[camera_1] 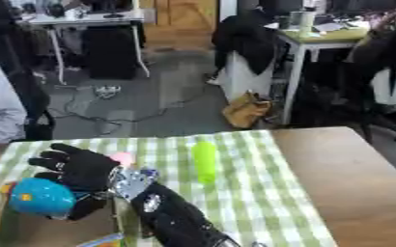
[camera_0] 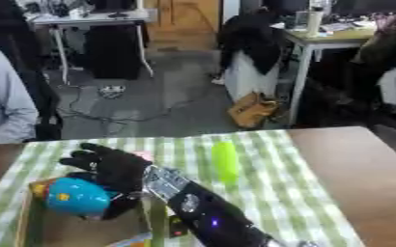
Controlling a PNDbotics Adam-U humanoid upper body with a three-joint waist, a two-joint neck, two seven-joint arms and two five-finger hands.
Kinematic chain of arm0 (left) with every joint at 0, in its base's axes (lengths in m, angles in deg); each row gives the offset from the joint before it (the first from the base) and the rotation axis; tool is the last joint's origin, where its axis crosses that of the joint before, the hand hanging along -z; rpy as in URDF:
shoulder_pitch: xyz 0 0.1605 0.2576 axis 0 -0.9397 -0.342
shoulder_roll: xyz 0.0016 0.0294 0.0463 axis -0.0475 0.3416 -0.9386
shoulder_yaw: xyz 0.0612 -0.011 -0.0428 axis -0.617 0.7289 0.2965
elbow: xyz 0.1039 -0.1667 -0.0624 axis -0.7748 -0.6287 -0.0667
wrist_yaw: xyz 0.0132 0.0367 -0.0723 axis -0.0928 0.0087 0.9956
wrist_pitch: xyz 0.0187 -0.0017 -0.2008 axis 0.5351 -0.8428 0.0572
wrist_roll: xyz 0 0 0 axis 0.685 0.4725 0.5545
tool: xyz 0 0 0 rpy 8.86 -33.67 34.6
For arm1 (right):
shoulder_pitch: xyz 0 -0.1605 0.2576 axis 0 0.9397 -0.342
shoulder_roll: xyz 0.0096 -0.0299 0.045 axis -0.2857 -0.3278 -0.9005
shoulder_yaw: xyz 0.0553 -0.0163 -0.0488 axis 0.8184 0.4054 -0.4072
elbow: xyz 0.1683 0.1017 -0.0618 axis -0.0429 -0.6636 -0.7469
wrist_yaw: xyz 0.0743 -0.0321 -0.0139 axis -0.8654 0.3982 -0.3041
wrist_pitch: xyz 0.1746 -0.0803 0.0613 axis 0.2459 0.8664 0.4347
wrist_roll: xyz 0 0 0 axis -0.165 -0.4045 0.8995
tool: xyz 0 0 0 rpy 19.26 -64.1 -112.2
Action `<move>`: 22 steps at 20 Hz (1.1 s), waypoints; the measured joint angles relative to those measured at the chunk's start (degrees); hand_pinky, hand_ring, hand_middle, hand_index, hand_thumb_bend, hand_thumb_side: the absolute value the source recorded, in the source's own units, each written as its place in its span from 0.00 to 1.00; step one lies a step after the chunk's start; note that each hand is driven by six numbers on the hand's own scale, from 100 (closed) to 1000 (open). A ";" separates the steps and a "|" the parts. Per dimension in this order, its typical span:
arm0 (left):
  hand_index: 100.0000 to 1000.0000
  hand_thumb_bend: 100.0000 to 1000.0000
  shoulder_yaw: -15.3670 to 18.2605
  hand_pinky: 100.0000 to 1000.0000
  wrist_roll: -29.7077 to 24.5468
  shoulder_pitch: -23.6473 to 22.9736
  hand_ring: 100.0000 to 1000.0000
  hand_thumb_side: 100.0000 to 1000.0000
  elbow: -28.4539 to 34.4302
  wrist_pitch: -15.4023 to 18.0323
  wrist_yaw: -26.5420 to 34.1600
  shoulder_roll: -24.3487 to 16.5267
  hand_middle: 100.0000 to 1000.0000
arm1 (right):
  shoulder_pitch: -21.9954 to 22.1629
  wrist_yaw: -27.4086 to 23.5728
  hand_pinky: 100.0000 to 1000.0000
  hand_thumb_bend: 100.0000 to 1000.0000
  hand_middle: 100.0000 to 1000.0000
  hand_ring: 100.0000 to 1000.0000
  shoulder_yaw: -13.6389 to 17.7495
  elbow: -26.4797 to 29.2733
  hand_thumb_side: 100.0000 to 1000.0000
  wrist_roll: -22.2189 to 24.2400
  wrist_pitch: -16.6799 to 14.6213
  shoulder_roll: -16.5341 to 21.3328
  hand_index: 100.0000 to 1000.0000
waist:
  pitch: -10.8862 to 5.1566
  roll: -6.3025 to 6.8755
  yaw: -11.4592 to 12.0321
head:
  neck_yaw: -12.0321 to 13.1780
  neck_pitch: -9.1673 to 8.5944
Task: Pick up objects on the table and place them in the box.
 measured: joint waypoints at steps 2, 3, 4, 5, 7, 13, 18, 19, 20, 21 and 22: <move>0.89 0.05 0.00 0.76 -0.01 0.01 0.80 1.00 0.00 0.01 0.01 0.00 0.79 | -0.42 -0.66 1.00 0.58 1.00 1.00 0.31 -0.25 1.00 3.52 -0.27 0.14 1.00 | 0.00 0.00 0.04 | -0.44 0.00; 0.89 0.05 0.00 0.76 -0.02 0.01 0.80 1.00 0.00 0.02 0.01 0.00 0.79 | -0.63 -1.16 1.00 0.58 1.00 1.00 0.50 -0.28 1.00 5.48 -0.39 0.25 1.00 | 0.00 0.00 0.06 | -0.68 -0.01; 0.89 0.06 0.00 0.76 -0.03 0.01 0.80 1.00 0.00 0.03 0.02 0.00 0.79 | -0.78 -1.69 1.00 0.61 1.00 1.00 0.69 -0.33 1.00 7.29 -0.51 0.34 1.00 | 0.00 0.00 0.11 | -0.92 -0.04; 0.89 0.06 0.00 0.76 -0.04 0.01 0.80 1.00 0.00 0.04 0.03 0.00 0.79 | -0.93 -2.29 1.00 0.64 1.00 1.00 0.75 -0.39 1.00 9.31 -0.62 0.37 1.00 | 0.00 0.00 0.15 | -1.22 -0.08; 0.89 0.06 0.00 0.76 -0.08 0.02 0.80 1.00 0.00 0.08 0.06 0.00 0.79 | -1.73 -3.17 1.00 0.67 1.00 1.00 0.76 -0.41 1.00 13.90 -0.92 0.43 1.00 | 0.00 0.00 0.39 | -1.94 -0.11; 0.89 0.06 0.00 0.76 -0.12 0.02 0.80 1.00 0.00 0.11 0.20 0.00 0.79 | -2.90 -6.43 1.00 0.66 1.00 1.00 0.70 1.34 1.00 25.05 -1.55 0.98 1.00 | 0.00 0.00 0.45 | -3.48 -0.11; 0.89 0.06 0.00 0.76 -0.12 0.02 0.80 1.00 0.00 0.11 0.22 0.00 0.79 | -3.01 -8.87 1.00 0.64 1.00 1.00 0.11 3.71 1.00 27.81 -0.88 1.29 1.00 | 0.00 0.00 0.45 | -4.12 -0.11; 0.89 0.06 0.00 0.76 -0.12 0.02 0.80 1.00 0.00 0.11 0.22 0.00 0.79 | -3.01 -9.32 1.00 0.63 1.00 1.00 -0.03 4.22 1.00 27.98 -0.62 1.35 1.00 | 0.00 0.00 0.45 | -4.17 -0.11; 0.89 0.06 0.00 0.76 -0.12 0.02 0.80 1.00 0.00 0.11 0.22 0.00 0.79 | -3.00 -9.72 1.00 0.63 1.00 1.00 -0.19 4.80 1.00 28.04 -0.30 1.40 1.00 | 0.00 0.00 0.45 | -4.20 -0.11; 0.89 0.06 0.01 0.76 -0.12 0.02 0.80 1.00 0.00 0.11 0.22 0.00 0.79 | -2.98 -10.11 1.00 0.62 1.00 1.00 -0.42 5.46 1.00 28.07 0.05 1.44 1.00 | 0.00 0.00 0.44 | -4.23 -0.11; 0.89 0.06 0.01 0.76 -0.12 0.02 0.80 1.00 0.00 0.11 0.22 0.00 0.79 | -2.88 -10.59 1.00 0.62 1.00 1.00 -0.67 6.21 1.00 28.01 0.41 1.49 1.00 | 0.00 0.00 0.43 | -4.27 -0.11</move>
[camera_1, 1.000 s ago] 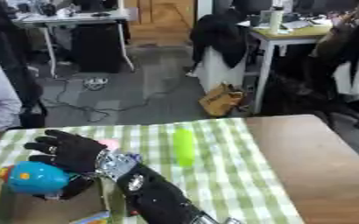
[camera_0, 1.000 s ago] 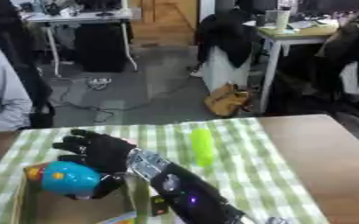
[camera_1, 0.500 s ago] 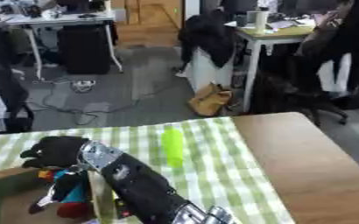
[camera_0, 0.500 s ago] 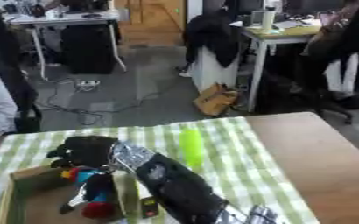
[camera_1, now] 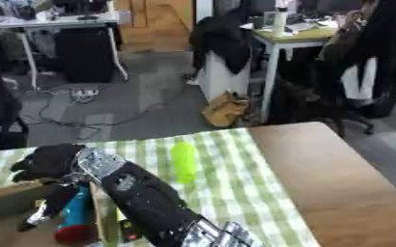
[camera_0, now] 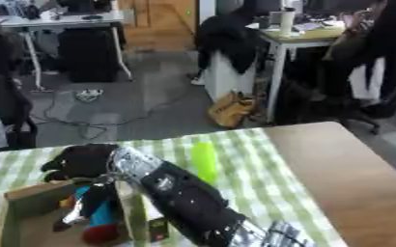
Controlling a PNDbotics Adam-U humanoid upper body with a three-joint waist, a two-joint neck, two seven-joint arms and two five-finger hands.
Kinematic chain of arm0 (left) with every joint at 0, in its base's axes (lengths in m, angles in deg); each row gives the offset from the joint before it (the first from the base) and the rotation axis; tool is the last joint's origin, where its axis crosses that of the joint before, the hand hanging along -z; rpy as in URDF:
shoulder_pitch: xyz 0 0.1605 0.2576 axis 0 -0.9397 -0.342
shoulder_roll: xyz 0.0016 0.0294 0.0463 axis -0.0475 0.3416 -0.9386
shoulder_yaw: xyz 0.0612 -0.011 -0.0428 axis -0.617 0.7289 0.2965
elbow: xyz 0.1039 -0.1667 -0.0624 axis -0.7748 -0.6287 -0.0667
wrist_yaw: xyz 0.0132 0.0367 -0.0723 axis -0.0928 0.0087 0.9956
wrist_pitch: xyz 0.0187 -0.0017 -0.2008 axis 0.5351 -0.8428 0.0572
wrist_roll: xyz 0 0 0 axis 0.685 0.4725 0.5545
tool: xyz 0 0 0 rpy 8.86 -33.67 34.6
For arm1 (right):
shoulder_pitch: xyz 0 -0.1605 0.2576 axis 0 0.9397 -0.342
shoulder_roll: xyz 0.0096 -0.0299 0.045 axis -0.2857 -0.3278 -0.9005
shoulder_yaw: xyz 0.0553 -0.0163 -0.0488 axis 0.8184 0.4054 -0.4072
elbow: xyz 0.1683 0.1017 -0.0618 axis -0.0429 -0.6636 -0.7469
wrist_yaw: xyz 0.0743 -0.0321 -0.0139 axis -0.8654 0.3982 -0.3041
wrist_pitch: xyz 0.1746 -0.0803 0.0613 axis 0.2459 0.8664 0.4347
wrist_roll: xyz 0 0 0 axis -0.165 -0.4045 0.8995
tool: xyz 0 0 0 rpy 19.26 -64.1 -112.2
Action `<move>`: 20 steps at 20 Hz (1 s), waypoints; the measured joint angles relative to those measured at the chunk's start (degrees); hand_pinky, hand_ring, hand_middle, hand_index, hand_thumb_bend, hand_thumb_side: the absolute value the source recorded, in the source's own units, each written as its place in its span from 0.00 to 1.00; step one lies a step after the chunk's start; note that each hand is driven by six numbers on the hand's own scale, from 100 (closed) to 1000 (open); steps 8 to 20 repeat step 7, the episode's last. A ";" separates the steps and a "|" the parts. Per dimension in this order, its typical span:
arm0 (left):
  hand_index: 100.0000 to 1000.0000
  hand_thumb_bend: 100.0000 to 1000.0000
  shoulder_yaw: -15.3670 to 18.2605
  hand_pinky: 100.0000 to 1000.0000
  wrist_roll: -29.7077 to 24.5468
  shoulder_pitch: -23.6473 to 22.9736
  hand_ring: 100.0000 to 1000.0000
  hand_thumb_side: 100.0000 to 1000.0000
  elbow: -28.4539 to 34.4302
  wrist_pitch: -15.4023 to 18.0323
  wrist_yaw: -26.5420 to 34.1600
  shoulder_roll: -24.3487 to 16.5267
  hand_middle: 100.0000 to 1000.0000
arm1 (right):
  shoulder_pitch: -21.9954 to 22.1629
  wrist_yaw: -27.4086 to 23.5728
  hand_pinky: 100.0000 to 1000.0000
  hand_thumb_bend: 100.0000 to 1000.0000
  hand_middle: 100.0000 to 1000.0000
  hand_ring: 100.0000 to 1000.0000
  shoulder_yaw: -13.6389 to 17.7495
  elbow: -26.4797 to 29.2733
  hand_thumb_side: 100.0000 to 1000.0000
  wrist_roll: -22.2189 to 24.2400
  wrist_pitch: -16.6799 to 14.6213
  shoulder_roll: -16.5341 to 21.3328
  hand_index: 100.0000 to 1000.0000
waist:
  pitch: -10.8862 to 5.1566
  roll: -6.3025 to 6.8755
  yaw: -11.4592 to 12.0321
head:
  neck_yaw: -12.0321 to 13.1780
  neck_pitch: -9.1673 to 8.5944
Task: Pick up objects on the table and place them in the box.
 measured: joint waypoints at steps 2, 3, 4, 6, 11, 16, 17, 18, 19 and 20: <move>0.89 0.06 0.01 0.76 0.01 0.00 0.80 1.00 0.00 -0.01 0.00 0.00 0.79 | 0.21 -1.35 1.00 0.60 1.00 1.00 -0.37 1.67 1.00 -0.11 0.71 0.35 1.00 | 0.00 0.00 -0.05 | -0.05 0.00; 0.89 0.06 0.01 0.76 0.01 0.00 0.80 1.00 0.00 -0.01 0.00 0.00 0.79 | 0.23 -2.24 1.00 0.58 1.00 1.00 -0.43 2.69 1.00 -0.18 1.13 0.55 1.00 | 0.00 0.00 -0.08 | -0.05 0.00; 0.89 0.06 0.02 0.76 0.02 0.00 0.80 1.00 0.00 -0.01 -0.01 0.00 0.79 | 0.30 -3.19 1.00 0.58 1.00 1.00 -0.51 3.81 1.00 -0.22 1.70 0.78 1.00 | 0.00 0.00 -0.11 | -0.05 0.00; 0.89 0.06 0.03 0.76 0.03 0.00 0.80 1.00 0.00 -0.03 -0.08 0.00 0.79 | 0.69 -5.08 1.00 0.57 1.00 1.00 -0.80 6.09 1.00 -0.08 3.02 1.35 1.00 | 0.00 0.00 -0.17 | -0.05 0.00; 0.89 0.06 0.04 0.76 0.03 -0.01 0.80 1.00 0.00 -0.03 -0.13 0.00 0.79 | 0.76 -5.96 1.00 0.47 1.00 1.00 -1.00 7.05 1.00 0.11 3.66 1.61 1.00 | 0.00 0.00 -0.23 | -0.05 0.00; 0.89 0.06 0.04 0.76 0.03 -0.01 0.80 1.00 0.00 -0.03 -0.13 0.00 0.79 | 0.76 -5.96 1.00 0.47 1.00 1.00 -1.00 7.05 1.00 0.11 3.66 1.61 1.00 | 0.00 0.00 -0.23 | -0.05 0.00; 0.89 0.06 0.04 0.76 0.03 -0.01 0.80 1.00 0.00 -0.03 -0.13 0.00 0.79 | 0.76 -5.96 1.00 0.47 1.00 1.00 -1.00 7.05 1.00 0.11 3.66 1.61 1.00 | 0.00 0.00 -0.23 | -0.05 0.00; 0.89 0.06 0.04 0.76 0.03 -0.01 0.80 1.00 0.00 -0.03 -0.13 0.00 0.79 | 0.76 -5.96 1.00 0.47 1.00 1.00 -1.00 7.05 1.00 0.11 3.66 1.61 1.00 | 0.00 0.00 -0.23 | -0.05 0.00; 0.89 0.06 0.04 0.76 0.03 -0.01 0.80 1.00 0.00 -0.03 -0.13 0.00 0.79 | 0.76 -5.96 1.00 0.47 1.00 1.00 -1.00 7.05 1.00 0.11 3.66 1.61 1.00 | 0.00 0.00 -0.23 | -0.05 0.00; 0.89 0.06 0.04 0.76 0.03 -0.01 0.80 1.00 0.00 -0.03 -0.13 0.00 0.79 | 0.76 -5.96 1.00 0.47 1.00 1.00 -1.00 7.05 1.00 0.11 3.66 1.61 1.00 | 0.00 0.00 -0.23 | -0.05 0.00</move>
